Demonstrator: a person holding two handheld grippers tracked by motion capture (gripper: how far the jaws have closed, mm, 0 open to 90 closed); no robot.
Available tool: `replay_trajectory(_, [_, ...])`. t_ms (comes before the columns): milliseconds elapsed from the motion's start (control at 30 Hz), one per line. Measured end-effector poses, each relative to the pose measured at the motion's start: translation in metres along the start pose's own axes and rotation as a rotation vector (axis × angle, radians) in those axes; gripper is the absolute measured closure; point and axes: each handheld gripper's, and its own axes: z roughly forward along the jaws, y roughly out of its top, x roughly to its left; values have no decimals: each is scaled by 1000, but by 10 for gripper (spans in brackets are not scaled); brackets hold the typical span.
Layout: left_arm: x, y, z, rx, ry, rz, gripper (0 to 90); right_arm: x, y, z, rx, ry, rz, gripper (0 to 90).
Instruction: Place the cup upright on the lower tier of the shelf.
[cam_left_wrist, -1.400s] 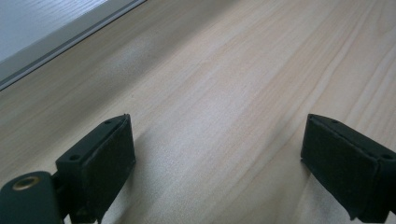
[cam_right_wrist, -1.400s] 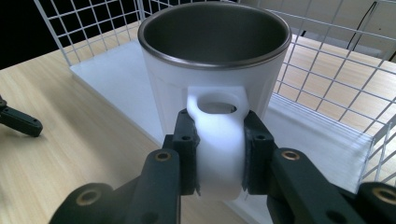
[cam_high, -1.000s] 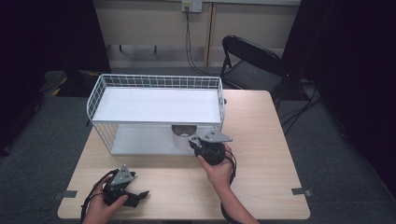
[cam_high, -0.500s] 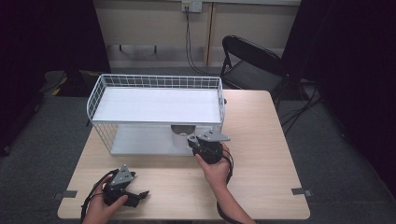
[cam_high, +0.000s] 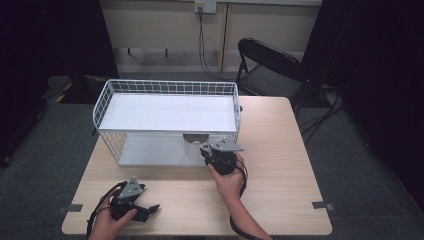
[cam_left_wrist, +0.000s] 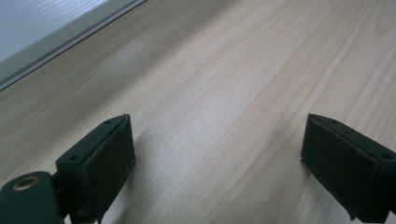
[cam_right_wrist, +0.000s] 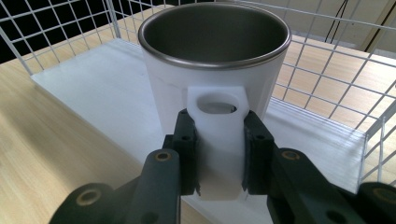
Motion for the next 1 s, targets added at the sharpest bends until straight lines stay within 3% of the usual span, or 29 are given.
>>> replay_trajectory(1000, [0,0,0,1,-1,0,90,7,2,16,16,-3,-19,717])
